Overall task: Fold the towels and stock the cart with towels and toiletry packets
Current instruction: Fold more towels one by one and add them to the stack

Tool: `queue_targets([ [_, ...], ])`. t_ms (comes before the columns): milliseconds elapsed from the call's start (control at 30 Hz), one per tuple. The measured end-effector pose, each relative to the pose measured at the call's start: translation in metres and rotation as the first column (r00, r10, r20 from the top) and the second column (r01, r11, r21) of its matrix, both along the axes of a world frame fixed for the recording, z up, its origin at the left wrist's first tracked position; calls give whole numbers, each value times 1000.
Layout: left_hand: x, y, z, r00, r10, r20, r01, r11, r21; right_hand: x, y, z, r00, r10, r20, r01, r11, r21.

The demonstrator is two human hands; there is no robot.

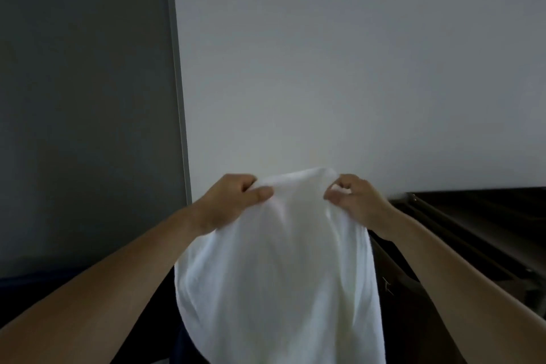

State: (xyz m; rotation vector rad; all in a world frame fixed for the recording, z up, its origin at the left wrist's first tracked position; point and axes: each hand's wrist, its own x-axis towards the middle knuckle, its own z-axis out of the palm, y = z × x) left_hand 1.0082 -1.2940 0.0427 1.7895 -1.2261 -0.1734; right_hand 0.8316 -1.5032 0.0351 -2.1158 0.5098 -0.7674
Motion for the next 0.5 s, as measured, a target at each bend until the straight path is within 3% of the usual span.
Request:
queue_targets([
  [100,-15,-17,25,991,-136,9,136,990,-29,5,26,-12,977,211,46,-212,977,23],
  [200,-22,-24,27,959,-282,-14,282,953,112,8,42,-21,907,419,53,-420,882,214],
  [267,-20,-23,22,955,-296,-11,293,940,174,7,46,-25,888,459,15,-444,850,284],
  [433,13,4,-9,981,-174,-84,193,909,370,6,25,-21,977,165,132,-187,966,176],
  [500,28,19,-25,981,-131,-145,177,909,378,2,9,-16,979,37,200,-77,978,194],
])
